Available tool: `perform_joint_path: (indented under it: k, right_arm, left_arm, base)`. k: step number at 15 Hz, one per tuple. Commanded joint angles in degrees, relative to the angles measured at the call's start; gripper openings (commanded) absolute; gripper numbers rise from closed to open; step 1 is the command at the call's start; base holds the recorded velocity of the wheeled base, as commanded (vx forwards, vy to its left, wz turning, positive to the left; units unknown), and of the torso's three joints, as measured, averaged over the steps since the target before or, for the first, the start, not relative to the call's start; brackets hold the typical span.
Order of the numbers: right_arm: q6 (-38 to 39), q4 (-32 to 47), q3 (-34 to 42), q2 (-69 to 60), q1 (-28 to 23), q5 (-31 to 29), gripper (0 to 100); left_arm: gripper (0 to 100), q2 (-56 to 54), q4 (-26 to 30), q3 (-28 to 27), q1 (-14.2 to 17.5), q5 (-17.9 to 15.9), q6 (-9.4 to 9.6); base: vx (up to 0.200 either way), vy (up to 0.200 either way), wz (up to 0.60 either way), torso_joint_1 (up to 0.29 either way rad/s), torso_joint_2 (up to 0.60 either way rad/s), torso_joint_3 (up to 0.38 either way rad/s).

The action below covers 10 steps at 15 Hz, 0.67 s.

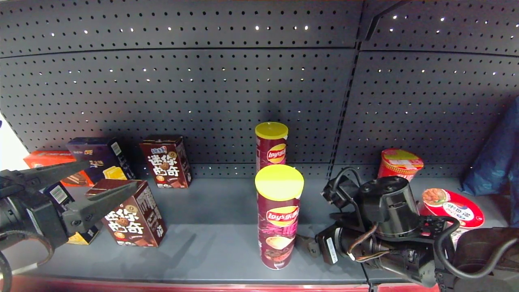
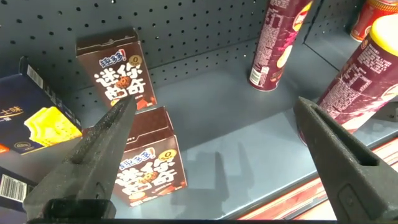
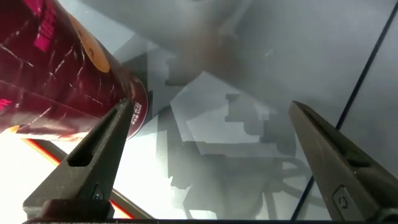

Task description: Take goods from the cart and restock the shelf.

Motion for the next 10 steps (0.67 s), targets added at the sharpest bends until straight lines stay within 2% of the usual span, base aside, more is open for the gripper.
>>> perform_joint_path:
  k: [1,10]
  right_arm:
    - [-0.03,0.0,0.01,-0.15,0.32,-0.01,100]
    - [-0.03,-0.18,-0.08,0.73,0.93,-0.01,100]
  left_arm:
    - [100,0.22,-0.01,0.0,-0.01,-0.02,-0.01]
    - [100,0.04,-2.47,2.72,-0.01,-0.02,-0.18]
  base:
    - [0.0,0.0,0.0,0.0,0.0,0.0]
    - [0.0,0.0,0.0,0.0,0.0,0.0]
